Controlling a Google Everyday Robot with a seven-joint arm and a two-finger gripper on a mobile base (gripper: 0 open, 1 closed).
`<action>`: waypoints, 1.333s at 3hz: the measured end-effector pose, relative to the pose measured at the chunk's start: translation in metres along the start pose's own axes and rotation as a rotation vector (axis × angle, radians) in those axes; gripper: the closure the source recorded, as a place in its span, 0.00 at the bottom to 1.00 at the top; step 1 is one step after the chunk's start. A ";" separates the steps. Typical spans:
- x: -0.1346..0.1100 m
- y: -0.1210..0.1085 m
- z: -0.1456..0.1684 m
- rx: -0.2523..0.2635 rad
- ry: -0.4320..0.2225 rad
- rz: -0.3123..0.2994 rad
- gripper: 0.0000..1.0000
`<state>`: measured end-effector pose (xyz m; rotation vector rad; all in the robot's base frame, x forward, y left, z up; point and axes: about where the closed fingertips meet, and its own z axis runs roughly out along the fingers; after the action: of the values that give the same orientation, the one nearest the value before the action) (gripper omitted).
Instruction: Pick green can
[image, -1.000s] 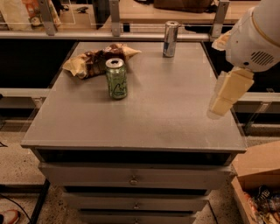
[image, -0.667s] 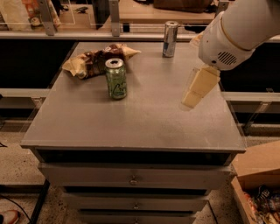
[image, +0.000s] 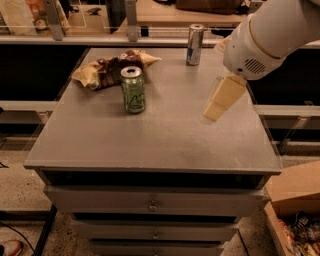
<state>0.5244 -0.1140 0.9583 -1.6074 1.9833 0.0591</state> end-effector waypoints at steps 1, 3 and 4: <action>-0.014 -0.009 0.023 0.010 -0.093 0.062 0.00; -0.062 -0.030 0.069 0.036 -0.351 0.156 0.00; -0.081 -0.034 0.086 0.035 -0.437 0.168 0.00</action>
Offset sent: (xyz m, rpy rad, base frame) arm 0.0748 0.0761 -0.0158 0.4464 -0.0914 -0.0637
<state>0.5986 -0.0188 0.9351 -1.2713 1.7567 0.4034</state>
